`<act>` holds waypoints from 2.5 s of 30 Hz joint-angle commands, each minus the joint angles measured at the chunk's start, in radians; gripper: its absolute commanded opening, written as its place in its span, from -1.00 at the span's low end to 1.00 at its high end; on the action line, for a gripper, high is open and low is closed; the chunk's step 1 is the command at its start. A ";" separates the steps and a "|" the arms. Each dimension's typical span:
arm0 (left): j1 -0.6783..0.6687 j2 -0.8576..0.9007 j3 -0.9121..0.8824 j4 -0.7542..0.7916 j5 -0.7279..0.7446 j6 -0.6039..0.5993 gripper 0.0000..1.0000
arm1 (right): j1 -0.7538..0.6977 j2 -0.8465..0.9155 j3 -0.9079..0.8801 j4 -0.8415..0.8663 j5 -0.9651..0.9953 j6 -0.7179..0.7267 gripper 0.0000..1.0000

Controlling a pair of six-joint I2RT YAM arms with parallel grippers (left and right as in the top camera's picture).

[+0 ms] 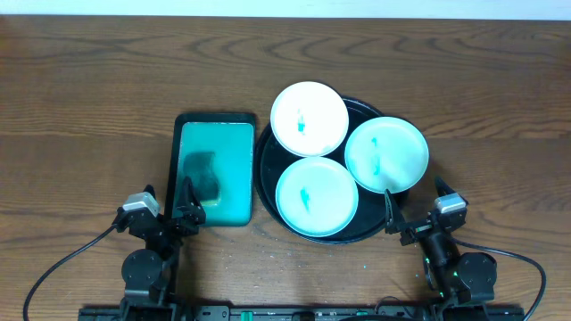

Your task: Clean dirty plates on tray and stack at the side

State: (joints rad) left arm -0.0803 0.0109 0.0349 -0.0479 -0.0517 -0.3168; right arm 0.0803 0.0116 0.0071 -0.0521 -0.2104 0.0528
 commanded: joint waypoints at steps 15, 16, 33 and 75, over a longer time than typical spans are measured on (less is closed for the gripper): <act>0.004 -0.007 -0.031 -0.018 -0.001 -0.002 0.66 | -0.010 -0.005 -0.002 -0.003 0.000 0.014 0.98; 0.004 -0.007 -0.031 -0.018 -0.001 -0.002 0.66 | -0.010 -0.005 -0.002 -0.003 0.000 0.014 0.98; 0.004 -0.007 -0.031 -0.018 -0.001 -0.002 0.66 | -0.010 -0.005 -0.002 -0.003 0.000 0.014 0.98; 0.005 1.048 1.133 -0.913 0.328 0.059 0.67 | -0.010 1.147 1.147 -0.832 -0.328 0.100 0.99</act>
State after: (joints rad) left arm -0.0799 1.0019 1.0767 -0.9070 0.2161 -0.2718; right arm 0.0803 1.0870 1.1118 -0.8772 -0.4244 0.1158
